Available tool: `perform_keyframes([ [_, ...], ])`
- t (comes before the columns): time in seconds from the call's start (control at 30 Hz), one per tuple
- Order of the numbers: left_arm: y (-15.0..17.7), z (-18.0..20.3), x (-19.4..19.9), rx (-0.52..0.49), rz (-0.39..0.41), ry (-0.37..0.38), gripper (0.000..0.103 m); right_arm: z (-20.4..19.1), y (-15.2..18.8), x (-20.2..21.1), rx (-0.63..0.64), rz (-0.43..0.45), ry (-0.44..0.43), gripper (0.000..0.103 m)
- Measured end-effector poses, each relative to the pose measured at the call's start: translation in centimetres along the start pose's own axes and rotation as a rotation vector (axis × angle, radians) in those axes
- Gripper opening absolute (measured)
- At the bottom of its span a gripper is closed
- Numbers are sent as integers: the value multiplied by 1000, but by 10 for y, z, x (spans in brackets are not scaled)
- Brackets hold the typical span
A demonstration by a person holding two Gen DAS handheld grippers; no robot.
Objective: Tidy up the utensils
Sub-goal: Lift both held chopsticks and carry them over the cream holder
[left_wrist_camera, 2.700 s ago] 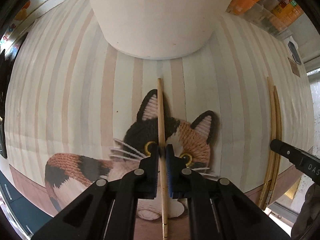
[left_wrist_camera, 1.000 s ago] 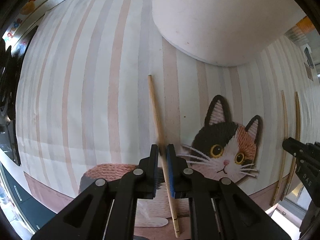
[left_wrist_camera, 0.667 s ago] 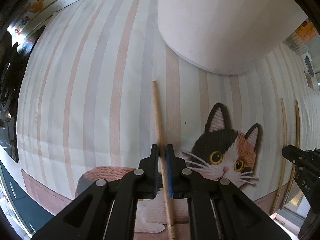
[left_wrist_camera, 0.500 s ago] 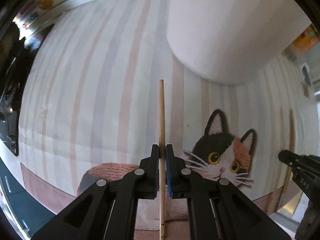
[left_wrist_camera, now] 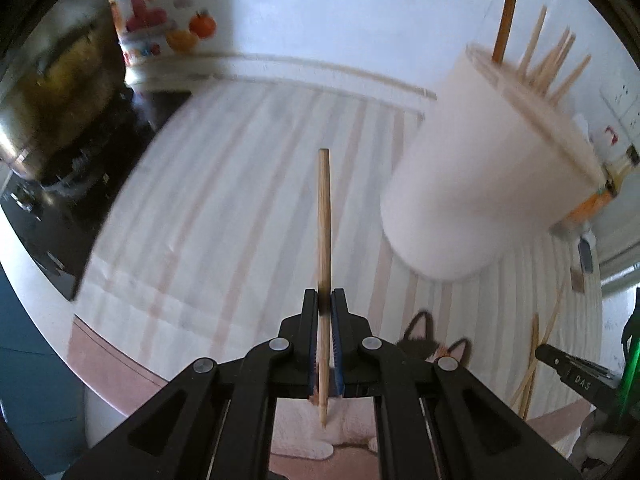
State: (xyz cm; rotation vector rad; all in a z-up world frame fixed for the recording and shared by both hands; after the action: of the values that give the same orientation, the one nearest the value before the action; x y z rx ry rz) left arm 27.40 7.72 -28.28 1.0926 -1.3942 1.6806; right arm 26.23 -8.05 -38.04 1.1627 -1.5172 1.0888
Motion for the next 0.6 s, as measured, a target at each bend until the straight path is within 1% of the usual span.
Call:
perform_keyframes([
  [0.07,-9,0,9,0,37,-10,4,1,-5,4,5,18,-2,7],
  [0.1,-13,0,13,2,51,-13,4,12,-13,4,8,28,-8,7],
  [0.13,-14,-1,13,5,61,-17,4,9,-16,6,9,40,-11,7],
  [0.17,-16,-2,16,8,72,-20,4,19,-18,6,13,43,-12,7],
  [0.23,-20,-3,24,19,85,-16,4,15,-19,7,15,58,-17,7],
  [0.3,-21,-4,25,19,99,-21,4,31,-29,30,12,80,-30,7],
  [0.6,-41,-8,46,11,183,-44,4,33,-43,53,16,137,-46,7],
])
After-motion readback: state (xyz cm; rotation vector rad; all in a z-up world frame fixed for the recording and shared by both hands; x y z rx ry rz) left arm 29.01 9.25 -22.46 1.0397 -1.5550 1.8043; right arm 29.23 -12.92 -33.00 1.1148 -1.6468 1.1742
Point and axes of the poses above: each gripper's, at about its wrist camera, not at the fingertips, and x roughly against the way its jaws point, z to its right, y to its underside, the point moved 9 cm from there along -x, roughly the way its jaws point, and after that the axes turned 1 degree about -y, right-handed, at the moved point
